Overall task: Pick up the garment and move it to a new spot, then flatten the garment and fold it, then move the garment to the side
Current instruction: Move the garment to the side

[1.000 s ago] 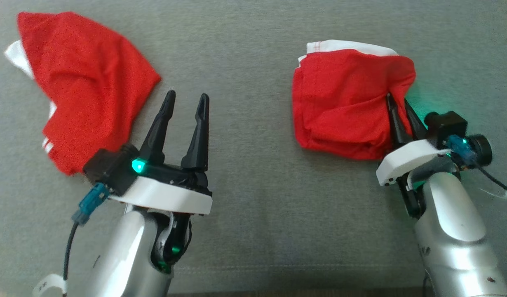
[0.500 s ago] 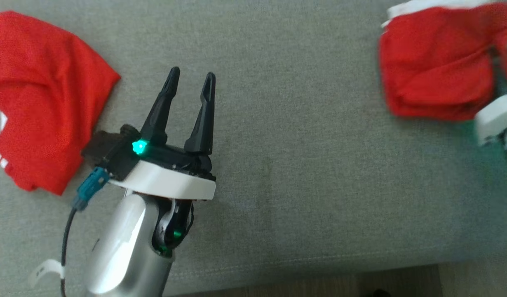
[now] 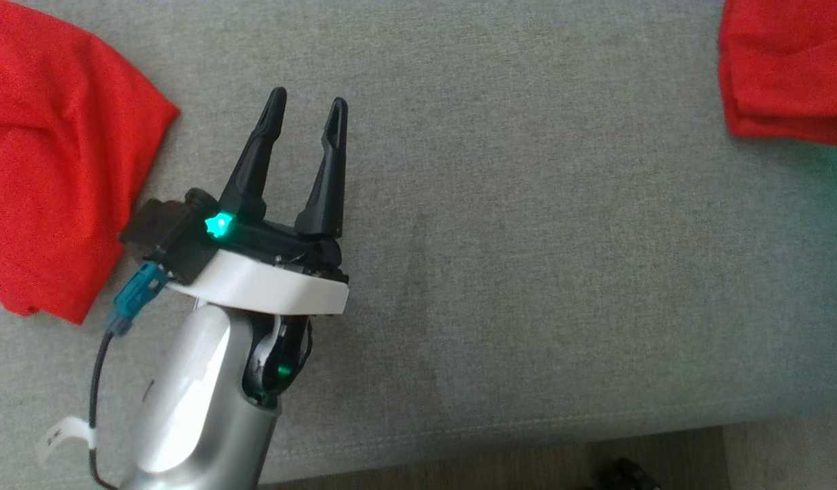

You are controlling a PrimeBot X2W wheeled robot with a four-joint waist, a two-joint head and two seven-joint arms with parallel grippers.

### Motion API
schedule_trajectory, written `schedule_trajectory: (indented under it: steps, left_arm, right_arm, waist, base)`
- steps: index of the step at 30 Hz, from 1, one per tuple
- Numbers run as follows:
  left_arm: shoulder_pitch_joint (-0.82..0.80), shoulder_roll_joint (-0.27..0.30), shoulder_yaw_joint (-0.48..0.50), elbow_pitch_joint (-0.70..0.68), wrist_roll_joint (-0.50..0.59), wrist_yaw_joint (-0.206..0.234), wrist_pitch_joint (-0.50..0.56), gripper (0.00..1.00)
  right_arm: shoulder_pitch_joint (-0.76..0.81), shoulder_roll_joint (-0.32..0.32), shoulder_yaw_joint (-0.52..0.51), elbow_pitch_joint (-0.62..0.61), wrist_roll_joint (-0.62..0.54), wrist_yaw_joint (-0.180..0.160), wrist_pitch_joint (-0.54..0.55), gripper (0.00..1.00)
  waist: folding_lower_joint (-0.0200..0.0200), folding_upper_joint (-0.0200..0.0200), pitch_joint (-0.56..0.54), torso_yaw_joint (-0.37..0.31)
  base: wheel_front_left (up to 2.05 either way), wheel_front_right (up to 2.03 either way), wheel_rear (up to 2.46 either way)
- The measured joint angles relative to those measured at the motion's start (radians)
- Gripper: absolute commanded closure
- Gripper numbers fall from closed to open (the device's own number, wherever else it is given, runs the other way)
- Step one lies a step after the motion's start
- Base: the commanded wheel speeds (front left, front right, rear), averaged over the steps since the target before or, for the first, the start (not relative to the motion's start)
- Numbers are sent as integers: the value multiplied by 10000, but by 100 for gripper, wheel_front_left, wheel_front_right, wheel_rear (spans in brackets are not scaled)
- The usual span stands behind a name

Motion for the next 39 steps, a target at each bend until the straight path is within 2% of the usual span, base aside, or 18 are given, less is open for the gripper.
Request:
schedule_trajectory:
  steps: [1,2,3,4,5,14,24,31,39]
  left_arm:
    - [0,0,12,0,54,-2,0,0]
    - [0,0,13,2,61,-12,0,0]
    - [0,0,17,2,61,-13,0,0]
    - [0,0,21,2,63,-15,0,0]
    - [0,0,25,8,65,-33,0,0]
    - [5,-2,40,127,52,-48,0,0]
    - [285,-2,50,201,-155,194,0,0]
    - [1034,2,447,217,-31,343,0,0]
    - [2005,10,874,199,67,345,0,0]
  right_arm:
    - [64,15,-10,-94,0,0,25,100]
    - [102,46,-40,-159,0,0,27,89]
    - [110,84,-79,-211,2,0,27,72]
    - [110,128,-98,-288,4,0,27,41]
    - [110,184,-105,-382,13,0,27,0]
    - [430,757,-288,-1323,-280,0,-303,0]
    - [610,1987,-119,-1576,-263,0,-1413,0]
    - [1551,3147,389,-1574,128,0,-2276,0]
    - [3108,3868,773,-1682,307,0,-2717,0]
  waist:
    - [0,0,18,-15]
    - [0,0,31,-28]
    - [0,0,40,-38]
    - [0,0,43,-47]
    - [0,0,38,-55]
    - [-1,0,-290,39]
    - [-1,0,-1357,366]
    - [-2,0,-2441,707]
    - [-2,1,-3579,974]
  base:
    - [0,0,0]
    - [0,0,0]
    - [0,0,0]
    - [0,0,0]
    - [0,0,0]
    - [0,0,0]
    - [0,0,0]
    - [0,0,0]
    - [0,0,0]
